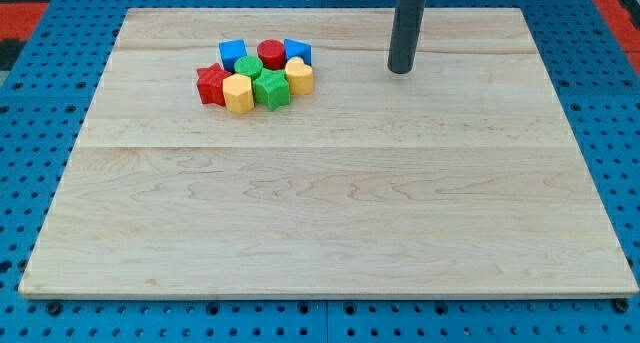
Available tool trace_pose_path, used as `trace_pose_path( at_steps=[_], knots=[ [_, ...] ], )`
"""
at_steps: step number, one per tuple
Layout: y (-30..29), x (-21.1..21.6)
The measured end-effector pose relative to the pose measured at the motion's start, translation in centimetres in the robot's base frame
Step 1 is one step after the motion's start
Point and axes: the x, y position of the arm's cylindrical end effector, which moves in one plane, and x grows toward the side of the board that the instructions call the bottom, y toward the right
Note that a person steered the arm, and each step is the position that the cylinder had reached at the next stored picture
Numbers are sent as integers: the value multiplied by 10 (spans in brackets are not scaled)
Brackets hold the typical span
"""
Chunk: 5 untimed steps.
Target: Moved the arm to the bottom of the yellow hexagon
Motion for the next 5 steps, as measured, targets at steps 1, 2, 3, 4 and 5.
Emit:
trace_pose_path(
  at_steps=[1, 2, 3, 4, 5],
  knots=[
    [0, 0],
    [0, 0],
    [18, 18],
    [15, 78],
    [-62, 118]
  ],
)
